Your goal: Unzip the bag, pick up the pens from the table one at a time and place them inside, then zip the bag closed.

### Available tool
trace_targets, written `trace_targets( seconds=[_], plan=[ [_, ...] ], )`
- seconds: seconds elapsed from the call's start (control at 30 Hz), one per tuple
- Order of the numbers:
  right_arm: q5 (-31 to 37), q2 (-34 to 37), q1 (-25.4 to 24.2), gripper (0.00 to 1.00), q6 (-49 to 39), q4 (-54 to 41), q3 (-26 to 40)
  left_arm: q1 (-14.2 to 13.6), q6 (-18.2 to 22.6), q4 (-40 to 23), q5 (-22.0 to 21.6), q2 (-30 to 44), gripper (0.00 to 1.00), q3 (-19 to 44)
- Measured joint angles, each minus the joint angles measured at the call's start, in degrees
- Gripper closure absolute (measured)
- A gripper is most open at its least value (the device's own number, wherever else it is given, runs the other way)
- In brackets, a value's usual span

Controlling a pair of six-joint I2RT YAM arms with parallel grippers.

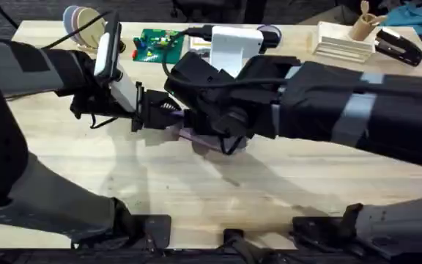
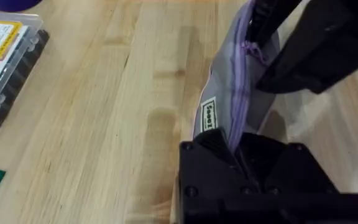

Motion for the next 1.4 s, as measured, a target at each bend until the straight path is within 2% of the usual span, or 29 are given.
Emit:
trace_targets(
  seconds=[0.27,0.6,1.27,1.4],
  plan=[
    [0.4,0.6,-0.7,0.669,0.0,-0.2,0.0,0.0,0.0,0.0,0.0,0.0,0.959,0.0],
    [0.4,0.6,-0.7,0.858,0.0,-0.2,0.0,0.0,0.0,0.0,0.0,0.0,0.959,0.0],
    [0.4,-3.1,-0.7,0.856,0.0,-0.9,0.0,0.0,0.0,0.0,0.0,0.0,0.959,0.0],
    [0.4,-3.1,-0.7,0.903,0.0,-1.3,0.0,0.0,0.0,0.0,0.0,0.0,0.959,0.0]
  ],
)
